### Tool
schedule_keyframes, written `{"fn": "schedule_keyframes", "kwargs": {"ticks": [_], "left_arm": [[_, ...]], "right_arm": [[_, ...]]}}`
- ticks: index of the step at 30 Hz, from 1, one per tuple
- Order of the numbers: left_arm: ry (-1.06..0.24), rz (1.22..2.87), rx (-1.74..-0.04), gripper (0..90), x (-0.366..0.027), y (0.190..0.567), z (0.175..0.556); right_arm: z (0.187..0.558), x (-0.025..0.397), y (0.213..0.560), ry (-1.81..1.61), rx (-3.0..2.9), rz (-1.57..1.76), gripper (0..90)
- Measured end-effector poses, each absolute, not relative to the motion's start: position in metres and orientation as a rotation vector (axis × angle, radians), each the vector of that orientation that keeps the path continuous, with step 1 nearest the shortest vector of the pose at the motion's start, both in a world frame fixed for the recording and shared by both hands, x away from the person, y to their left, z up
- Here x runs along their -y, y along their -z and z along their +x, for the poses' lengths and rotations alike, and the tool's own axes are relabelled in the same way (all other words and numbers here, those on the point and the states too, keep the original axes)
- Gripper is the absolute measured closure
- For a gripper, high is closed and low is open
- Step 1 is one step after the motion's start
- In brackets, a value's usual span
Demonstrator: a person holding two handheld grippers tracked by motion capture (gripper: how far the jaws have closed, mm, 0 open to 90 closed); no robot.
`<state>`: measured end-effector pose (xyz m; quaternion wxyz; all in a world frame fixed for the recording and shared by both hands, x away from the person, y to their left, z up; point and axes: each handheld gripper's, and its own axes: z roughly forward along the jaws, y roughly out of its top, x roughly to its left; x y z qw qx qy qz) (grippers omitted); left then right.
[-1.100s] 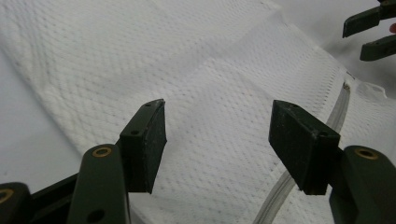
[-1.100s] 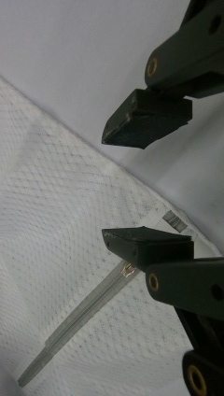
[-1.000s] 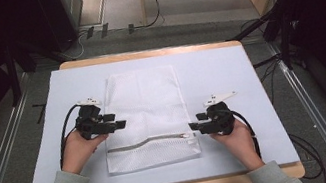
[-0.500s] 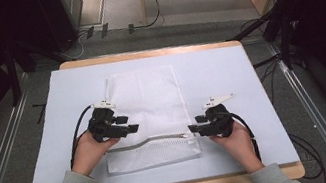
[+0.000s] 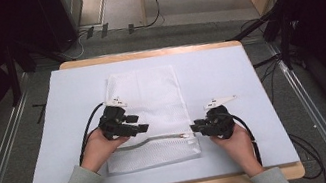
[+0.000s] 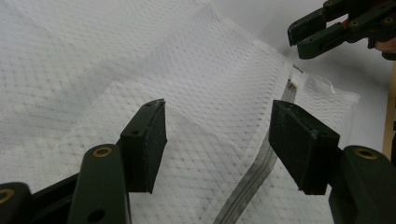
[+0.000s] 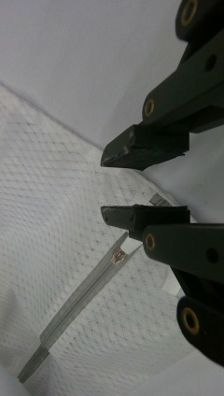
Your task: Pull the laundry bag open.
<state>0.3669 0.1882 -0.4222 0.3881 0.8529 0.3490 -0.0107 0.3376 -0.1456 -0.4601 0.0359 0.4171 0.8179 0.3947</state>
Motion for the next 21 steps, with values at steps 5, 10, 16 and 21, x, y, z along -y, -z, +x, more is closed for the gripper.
{"fn": "schedule_keyframes", "kwargs": {"ticks": [5,10,16,21], "left_arm": [[0.039,2.179,-0.873,37.9,-0.182,0.424,0.368],[0.033,2.191,-0.868,37.9,-0.178,0.425,0.368],[0.032,2.188,-0.862,38.4,-0.176,0.425,0.366],[0.032,2.202,-0.859,38.4,-0.175,0.426,0.366]], "right_arm": [[0.337,0.142,0.462,-1.193,-2.524,1.274,81.9],[0.336,0.137,0.462,-1.186,-2.54,1.273,86.8],[0.337,0.129,0.466,-1.155,-2.573,1.258,88.9],[0.338,0.127,0.469,-1.143,-2.587,1.262,89.2]]}}
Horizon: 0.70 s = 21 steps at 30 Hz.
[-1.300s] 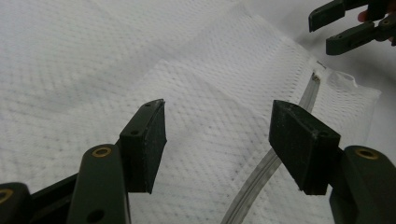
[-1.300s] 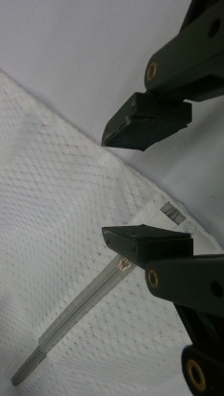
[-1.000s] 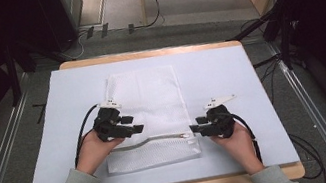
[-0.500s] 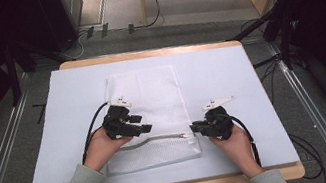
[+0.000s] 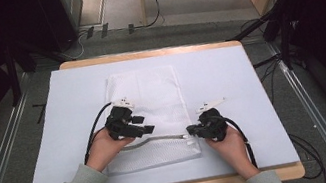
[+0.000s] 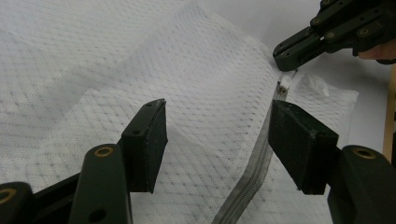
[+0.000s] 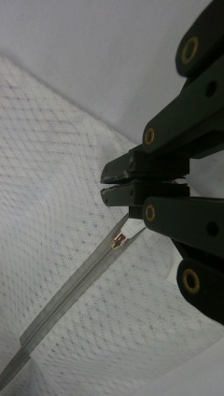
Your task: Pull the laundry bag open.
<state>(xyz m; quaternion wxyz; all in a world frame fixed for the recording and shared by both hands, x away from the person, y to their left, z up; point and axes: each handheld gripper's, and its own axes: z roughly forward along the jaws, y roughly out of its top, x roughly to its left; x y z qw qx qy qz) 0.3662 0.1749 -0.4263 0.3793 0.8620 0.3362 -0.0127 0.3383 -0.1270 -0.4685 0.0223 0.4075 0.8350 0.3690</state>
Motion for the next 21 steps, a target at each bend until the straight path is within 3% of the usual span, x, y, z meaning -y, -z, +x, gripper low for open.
{"fn": "schedule_keyframes", "kwargs": {"ticks": [21], "left_arm": [[0.036,2.208,-0.861,38.3,-0.1744,0.4272,0.3663]], "right_arm": [[0.336,0.1235,0.4697,-1.159,-2.64,1.233,90.0]]}}
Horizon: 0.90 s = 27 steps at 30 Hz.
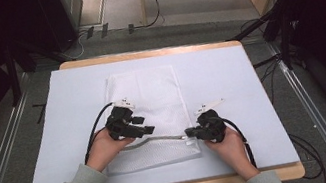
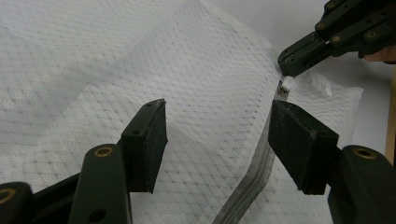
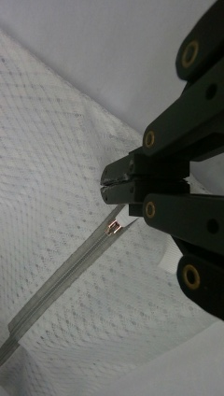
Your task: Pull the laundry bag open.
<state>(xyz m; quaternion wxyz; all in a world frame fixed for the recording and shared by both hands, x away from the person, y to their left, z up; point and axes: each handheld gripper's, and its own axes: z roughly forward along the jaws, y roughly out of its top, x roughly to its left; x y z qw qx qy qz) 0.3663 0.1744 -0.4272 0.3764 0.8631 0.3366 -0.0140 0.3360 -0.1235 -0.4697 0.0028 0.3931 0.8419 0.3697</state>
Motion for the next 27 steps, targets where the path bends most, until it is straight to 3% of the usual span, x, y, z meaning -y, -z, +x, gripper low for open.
{"fn": "schedule_keyframes", "kwargs": {"ticks": [27], "left_arm": [[0.043,2.207,-0.867,38.4,-0.174,0.4283,0.3665]], "right_arm": [[0.333,0.1197,0.4697,-1.189,-2.702,1.222,90.0]]}}
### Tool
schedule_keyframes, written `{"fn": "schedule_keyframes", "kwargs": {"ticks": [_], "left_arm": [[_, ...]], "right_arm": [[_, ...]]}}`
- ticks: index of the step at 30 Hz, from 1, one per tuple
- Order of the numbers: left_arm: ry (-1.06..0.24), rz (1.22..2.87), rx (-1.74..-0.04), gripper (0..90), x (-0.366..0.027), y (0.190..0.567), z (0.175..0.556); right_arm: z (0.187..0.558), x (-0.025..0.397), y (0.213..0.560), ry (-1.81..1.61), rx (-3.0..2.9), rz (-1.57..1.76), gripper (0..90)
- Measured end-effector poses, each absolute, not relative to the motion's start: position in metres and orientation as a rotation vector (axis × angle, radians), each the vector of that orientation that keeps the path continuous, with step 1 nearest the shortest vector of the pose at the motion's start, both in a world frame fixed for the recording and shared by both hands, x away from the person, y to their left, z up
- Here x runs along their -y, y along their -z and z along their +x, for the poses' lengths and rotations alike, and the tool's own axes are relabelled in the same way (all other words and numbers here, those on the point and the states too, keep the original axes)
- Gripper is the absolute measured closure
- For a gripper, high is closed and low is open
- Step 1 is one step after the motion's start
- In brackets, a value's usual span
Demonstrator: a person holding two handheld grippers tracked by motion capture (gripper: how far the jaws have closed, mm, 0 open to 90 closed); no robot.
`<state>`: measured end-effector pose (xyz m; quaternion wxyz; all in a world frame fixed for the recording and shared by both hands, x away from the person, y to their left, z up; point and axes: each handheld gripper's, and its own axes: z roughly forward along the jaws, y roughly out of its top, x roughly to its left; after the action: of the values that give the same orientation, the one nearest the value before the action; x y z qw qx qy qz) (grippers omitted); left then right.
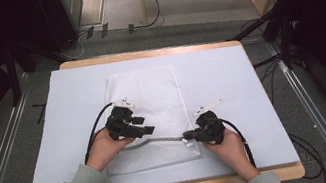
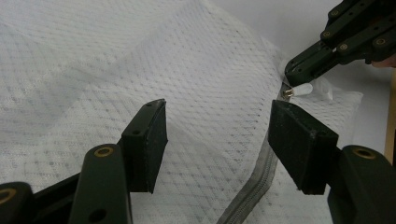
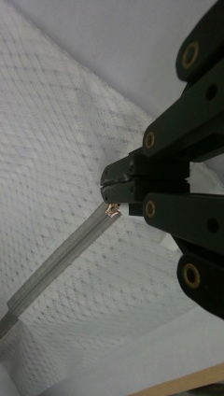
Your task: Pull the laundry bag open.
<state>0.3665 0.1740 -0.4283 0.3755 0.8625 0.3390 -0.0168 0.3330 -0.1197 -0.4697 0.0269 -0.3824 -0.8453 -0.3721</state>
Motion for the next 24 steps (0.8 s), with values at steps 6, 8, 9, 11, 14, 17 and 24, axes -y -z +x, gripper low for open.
{"fn": "schedule_keyframes", "kwargs": {"ticks": [6,8,9,11,14,17,24], "left_arm": [[0.043,2.209,-0.864,38.5,-0.174,0.428,0.366],[0.044,2.209,-0.865,38.5,-0.174,0.428,0.366],[0.043,2.211,-0.862,38.5,-0.174,0.428,0.366],[0.043,2.211,-0.861,38.5,-0.174,0.428,0.366],[0.044,2.212,-0.859,38.5,-0.173,0.428,0.366],[0.042,2.212,-0.86,38.5,-0.172,0.428,0.366],[0.047,2.206,-0.854,38.6,-0.172,0.428,0.365]], "right_arm": [[0.332,0.117,0.469,1.149,2.622,-1.175,90.0],[0.332,0.116,0.469,1.152,2.622,-1.174,90.0],[0.331,0.114,0.468,1.155,2.624,-1.17,90.0],[0.33,0.113,0.468,1.159,2.63,-1.169,90.0],[0.33,0.111,0.467,1.177,2.636,-1.155,90.0],[0.331,0.11,0.467,1.178,2.635,-1.151,90.0],[0.33,0.105,0.465,1.187,2.652,-1.134,90.0]]}}
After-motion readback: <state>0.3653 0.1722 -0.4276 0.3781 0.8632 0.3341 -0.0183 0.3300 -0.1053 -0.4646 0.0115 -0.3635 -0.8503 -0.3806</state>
